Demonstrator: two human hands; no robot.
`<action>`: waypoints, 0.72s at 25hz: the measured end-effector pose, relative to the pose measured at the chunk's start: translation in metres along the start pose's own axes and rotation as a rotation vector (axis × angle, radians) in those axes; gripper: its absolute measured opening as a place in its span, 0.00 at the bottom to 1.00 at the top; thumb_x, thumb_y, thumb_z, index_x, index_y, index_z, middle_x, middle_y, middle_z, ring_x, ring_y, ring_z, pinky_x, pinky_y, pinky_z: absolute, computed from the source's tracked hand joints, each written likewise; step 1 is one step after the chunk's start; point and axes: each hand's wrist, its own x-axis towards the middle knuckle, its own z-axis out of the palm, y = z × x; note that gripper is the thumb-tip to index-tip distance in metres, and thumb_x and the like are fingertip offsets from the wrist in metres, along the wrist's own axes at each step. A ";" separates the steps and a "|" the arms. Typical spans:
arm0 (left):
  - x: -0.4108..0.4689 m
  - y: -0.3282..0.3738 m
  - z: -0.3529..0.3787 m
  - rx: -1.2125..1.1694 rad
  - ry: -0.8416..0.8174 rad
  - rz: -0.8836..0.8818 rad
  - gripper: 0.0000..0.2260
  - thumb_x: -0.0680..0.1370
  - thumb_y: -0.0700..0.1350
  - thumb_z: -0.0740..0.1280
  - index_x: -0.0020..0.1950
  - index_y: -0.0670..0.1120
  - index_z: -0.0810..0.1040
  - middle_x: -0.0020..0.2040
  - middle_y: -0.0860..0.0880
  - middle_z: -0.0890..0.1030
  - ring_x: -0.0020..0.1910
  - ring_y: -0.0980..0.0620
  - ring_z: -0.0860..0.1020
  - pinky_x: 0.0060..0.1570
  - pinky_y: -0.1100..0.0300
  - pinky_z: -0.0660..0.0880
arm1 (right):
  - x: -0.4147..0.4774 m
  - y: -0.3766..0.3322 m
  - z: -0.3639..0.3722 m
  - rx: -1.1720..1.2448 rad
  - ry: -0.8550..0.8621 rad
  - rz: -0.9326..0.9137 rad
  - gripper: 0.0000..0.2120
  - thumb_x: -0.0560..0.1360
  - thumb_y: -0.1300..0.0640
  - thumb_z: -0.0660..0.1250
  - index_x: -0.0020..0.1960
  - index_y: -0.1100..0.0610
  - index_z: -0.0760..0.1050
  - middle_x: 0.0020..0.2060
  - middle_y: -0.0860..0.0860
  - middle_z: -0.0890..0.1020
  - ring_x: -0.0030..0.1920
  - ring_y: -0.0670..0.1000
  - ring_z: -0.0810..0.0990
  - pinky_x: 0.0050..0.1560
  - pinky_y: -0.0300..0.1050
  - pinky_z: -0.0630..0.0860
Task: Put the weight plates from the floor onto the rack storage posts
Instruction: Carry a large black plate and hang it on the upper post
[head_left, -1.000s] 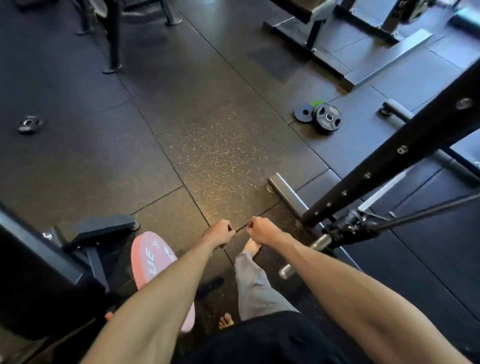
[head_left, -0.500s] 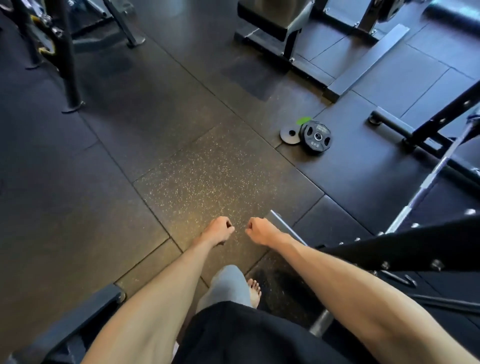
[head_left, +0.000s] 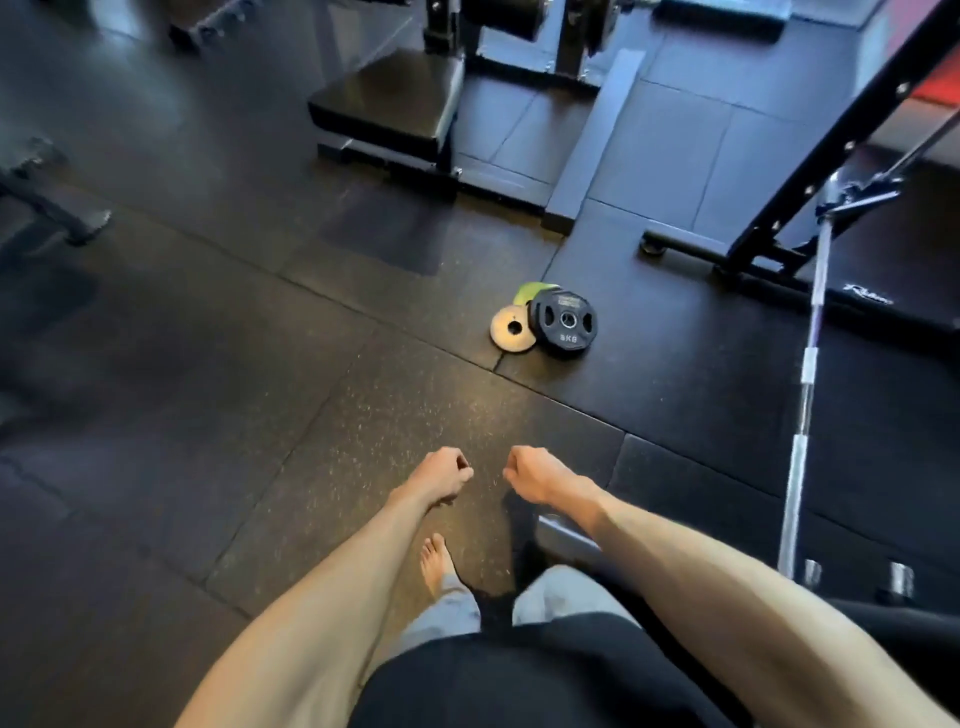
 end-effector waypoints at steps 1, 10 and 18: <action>0.015 0.005 -0.019 0.012 -0.001 0.003 0.05 0.80 0.47 0.64 0.49 0.47 0.77 0.46 0.43 0.83 0.43 0.44 0.84 0.43 0.53 0.79 | 0.014 -0.005 -0.012 0.045 0.031 0.024 0.13 0.80 0.53 0.60 0.58 0.59 0.77 0.56 0.58 0.82 0.56 0.60 0.81 0.55 0.50 0.77; 0.183 0.095 -0.128 0.226 -0.183 0.115 0.08 0.79 0.46 0.60 0.51 0.44 0.77 0.44 0.39 0.85 0.40 0.41 0.84 0.39 0.50 0.81 | 0.168 0.006 -0.097 0.346 0.061 0.213 0.14 0.78 0.52 0.60 0.57 0.58 0.76 0.55 0.59 0.83 0.54 0.60 0.82 0.56 0.54 0.78; 0.333 0.212 -0.186 0.248 -0.223 0.111 0.10 0.79 0.45 0.62 0.50 0.41 0.79 0.43 0.39 0.85 0.43 0.41 0.84 0.45 0.49 0.80 | 0.287 0.043 -0.220 0.473 0.095 0.309 0.14 0.78 0.54 0.61 0.57 0.62 0.78 0.55 0.62 0.83 0.57 0.62 0.80 0.54 0.49 0.75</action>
